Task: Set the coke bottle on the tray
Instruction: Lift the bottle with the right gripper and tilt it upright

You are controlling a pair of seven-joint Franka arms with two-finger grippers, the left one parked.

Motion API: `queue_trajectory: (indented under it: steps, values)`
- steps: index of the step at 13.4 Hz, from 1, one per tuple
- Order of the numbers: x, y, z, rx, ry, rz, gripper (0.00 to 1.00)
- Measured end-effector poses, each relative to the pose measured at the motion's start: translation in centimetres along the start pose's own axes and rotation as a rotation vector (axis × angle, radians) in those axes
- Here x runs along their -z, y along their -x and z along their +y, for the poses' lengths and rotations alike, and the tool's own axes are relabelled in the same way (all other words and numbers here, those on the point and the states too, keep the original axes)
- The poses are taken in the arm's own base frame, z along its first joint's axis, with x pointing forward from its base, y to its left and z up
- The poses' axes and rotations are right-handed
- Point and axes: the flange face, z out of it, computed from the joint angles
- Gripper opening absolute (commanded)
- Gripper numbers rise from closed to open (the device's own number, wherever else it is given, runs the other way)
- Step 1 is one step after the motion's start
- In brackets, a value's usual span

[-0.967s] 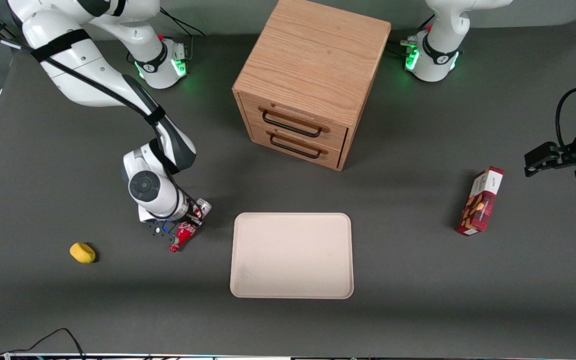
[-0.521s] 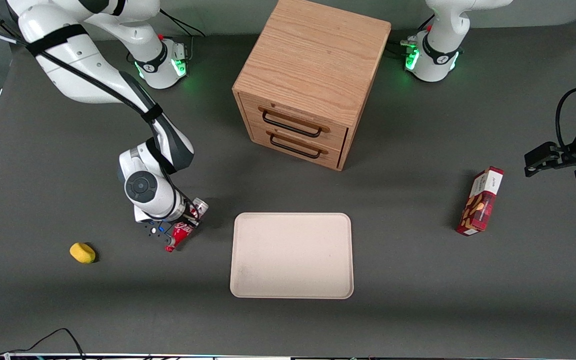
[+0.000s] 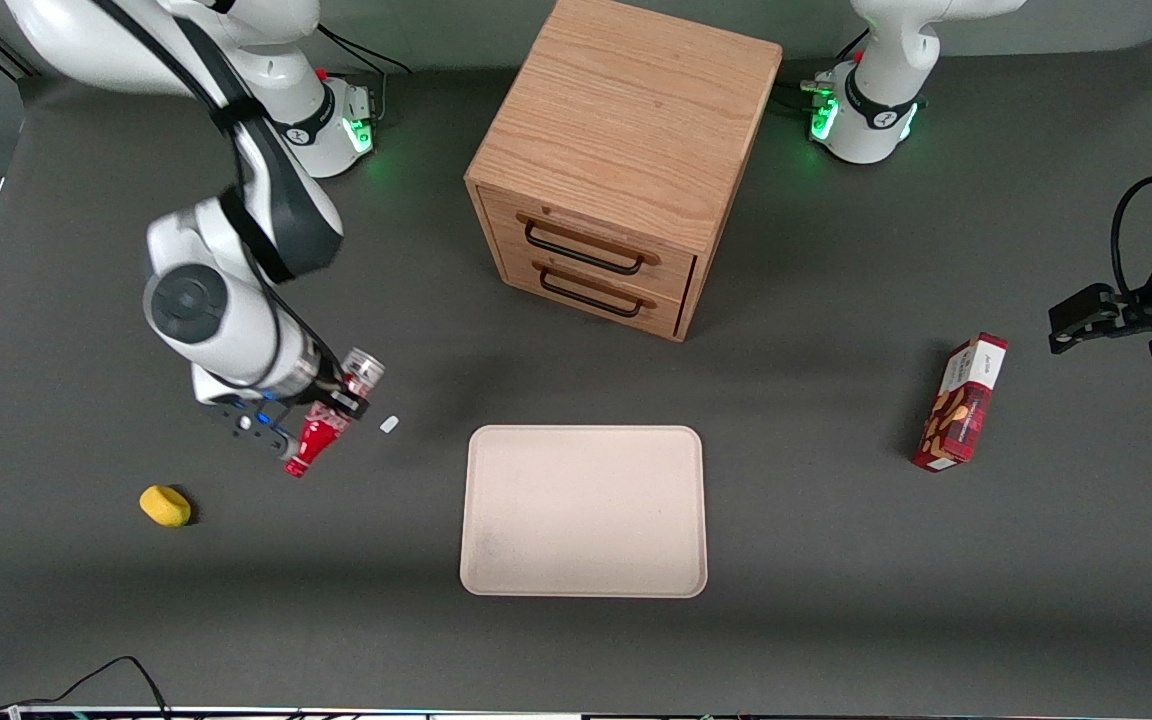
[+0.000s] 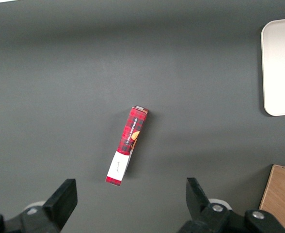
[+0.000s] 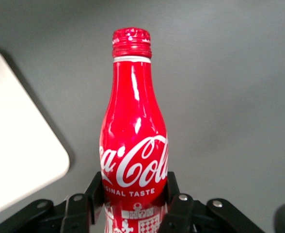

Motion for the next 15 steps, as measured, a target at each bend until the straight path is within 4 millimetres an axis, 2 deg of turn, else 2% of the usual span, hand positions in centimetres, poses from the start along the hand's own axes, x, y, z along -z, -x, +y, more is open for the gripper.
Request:
queue_trajectory:
  steps: [2,4,6,8,11,13,15]
  values:
    - [6.2,0.6,1.7,0.029,0.037,-0.041,0.0]
    - [12.2,0.2,3.1,0.064,0.013,-0.066,0.0]
    - [15.5,-0.3,4.5,0.098,-0.005,-0.066,0.0]
    - [15.8,-0.7,4.5,0.111,-0.011,-0.067,0.0]
    - [13.5,-1.8,2.3,0.175,-0.004,-0.107,0.0]
    - [11.9,-2.6,-0.5,0.277,0.001,-0.143,0.0]
    - [9.3,-2.8,-4.3,0.363,0.025,-0.145,0.0]
